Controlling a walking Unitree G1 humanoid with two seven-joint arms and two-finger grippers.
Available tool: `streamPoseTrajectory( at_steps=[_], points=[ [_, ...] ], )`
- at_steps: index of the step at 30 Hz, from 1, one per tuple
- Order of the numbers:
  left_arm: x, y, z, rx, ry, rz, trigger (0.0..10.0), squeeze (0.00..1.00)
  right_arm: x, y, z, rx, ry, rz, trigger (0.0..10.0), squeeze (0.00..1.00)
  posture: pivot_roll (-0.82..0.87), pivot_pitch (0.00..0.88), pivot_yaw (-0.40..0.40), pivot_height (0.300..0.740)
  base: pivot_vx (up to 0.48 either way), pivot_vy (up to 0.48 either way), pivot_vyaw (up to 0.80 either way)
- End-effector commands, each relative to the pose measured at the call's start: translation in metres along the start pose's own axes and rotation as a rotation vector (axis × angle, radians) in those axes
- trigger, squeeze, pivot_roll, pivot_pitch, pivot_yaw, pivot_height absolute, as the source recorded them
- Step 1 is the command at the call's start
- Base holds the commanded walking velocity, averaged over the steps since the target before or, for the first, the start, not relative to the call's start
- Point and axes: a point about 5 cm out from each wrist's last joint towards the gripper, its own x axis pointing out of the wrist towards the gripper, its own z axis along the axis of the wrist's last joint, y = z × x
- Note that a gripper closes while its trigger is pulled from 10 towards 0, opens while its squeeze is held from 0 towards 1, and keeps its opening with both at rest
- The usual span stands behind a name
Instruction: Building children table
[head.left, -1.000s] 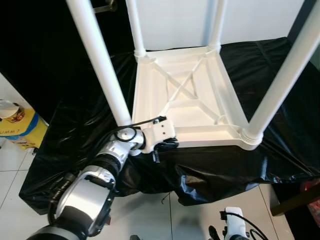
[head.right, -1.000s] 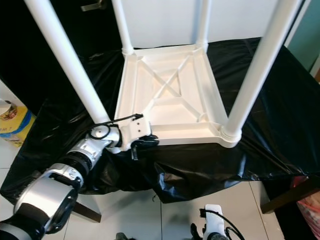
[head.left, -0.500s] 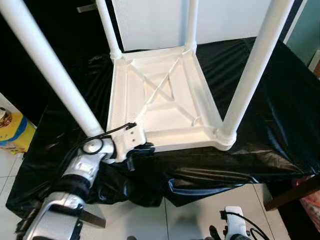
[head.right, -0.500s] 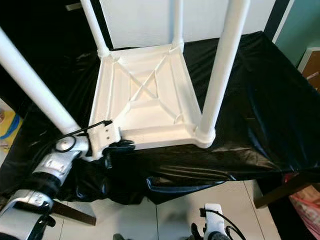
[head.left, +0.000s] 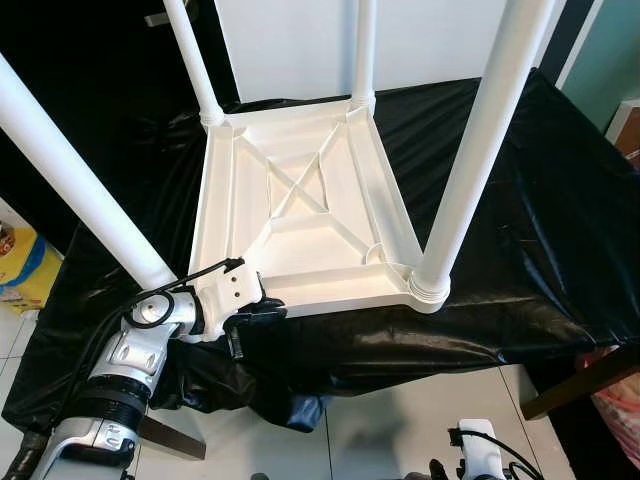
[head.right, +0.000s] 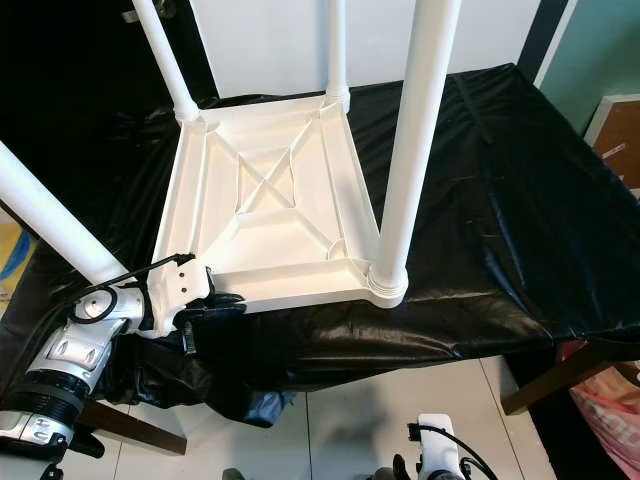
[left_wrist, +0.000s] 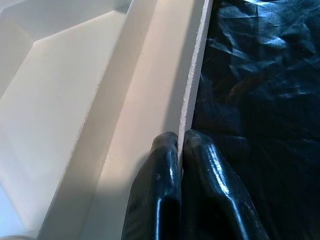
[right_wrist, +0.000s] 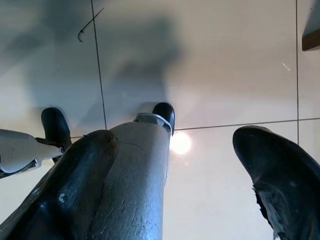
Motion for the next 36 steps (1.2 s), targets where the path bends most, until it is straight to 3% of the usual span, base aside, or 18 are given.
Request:
streamPoseTrajectory(
  at_steps=[1, 2, 7, 8, 16, 17, 21, 26, 34, 35, 36],
  points=[
    [-0.007, 0.000, -0.022, -0.112, 0.073, 0.104, 10.0, 0.00, -0.003, 0.006, -0.020, -0.006, 0.077, 0.023, 10.0, 0.14, 0.04, 0.056, 0.024, 0.740, 0.000, 0.000, 0.00],
    [-0.005, 0.006, -0.013, -0.134, 0.016, 0.150, 10.0, 1.00, -0.003, 0.005, -0.020, 0.007, 0.076, 0.018, 10.0, 0.14, 0.03, 0.064, 0.026, 0.740, 0.000, 0.000, 0.00],
    [-0.006, 0.011, -0.001, -0.101, -0.038, 0.214, 10.0, 1.00, -0.004, 0.004, -0.021, 0.013, 0.075, 0.015, 10.0, 0.15, 0.03, 0.067, 0.027, 0.740, 0.000, 0.000, 0.00],
    [-0.007, 0.013, 0.004, -0.095, -0.062, 0.228, 10.0, 0.00, -0.004, 0.004, -0.020, 0.008, 0.072, 0.014, 10.0, 0.15, 0.03, 0.071, 0.028, 0.740, 0.000, 0.000, 0.00],
    [-0.013, 0.013, 0.027, -0.109, -0.198, 0.247, 10.0, 0.00, -0.004, -0.001, -0.019, -0.026, 0.053, 0.009, 10.0, 0.16, 0.03, 0.083, 0.021, 0.740, 0.000, 0.000, 0.00],
    [-0.014, 0.012, 0.035, -0.094, -0.241, 0.265, 10.0, 0.00, -0.005, -0.003, -0.018, -0.032, 0.044, 0.007, 10.0, 1.00, 0.03, 0.085, 0.019, 0.740, 0.000, 0.000, 0.00],
    [-0.016, 0.008, 0.049, -0.065, -0.317, 0.316, 10.0, 0.00, -0.006, -0.011, -0.015, -0.041, 0.007, -0.011, 10.0, 1.00, 0.03, 0.091, 0.013, 0.740, 0.000, 0.000, 0.00],
    [-0.014, 0.001, 0.055, -0.086, -0.368, 0.374, 10.0, 0.00, -0.008, -0.023, -0.007, -0.017, -0.078, -0.032, 10.0, 1.00, 0.02, 0.109, 0.010, 0.740, 0.000, 0.000, 0.00],
    [-0.012, -0.006, 0.056, -0.115, -0.382, 0.424, 10.0, 0.00, -0.011, -0.030, 0.004, -0.004, -0.190, -0.045, 10.0, 1.00, 0.02, 0.125, 0.011, 0.740, 0.000, 0.000, 0.00],
    [-0.010, -0.010, 0.054, -0.133, -0.378, 0.455, 10.0, 0.00, -0.013, -0.032, 0.014, 0.009, -0.280, -0.045, 10.0, 0.00, 0.01, 0.142, 0.014, 0.740, 0.000, 0.000, 0.00],
    [-0.009, -0.013, 0.053, -0.144, -0.374, 0.476, 10.0, 0.00, -0.015, -0.033, 0.021, 0.017, -0.342, -0.046, 10.0, 0.00, 0.01, 0.144, 0.015, 0.740, 0.000, 0.000, 0.00]
  ],
)
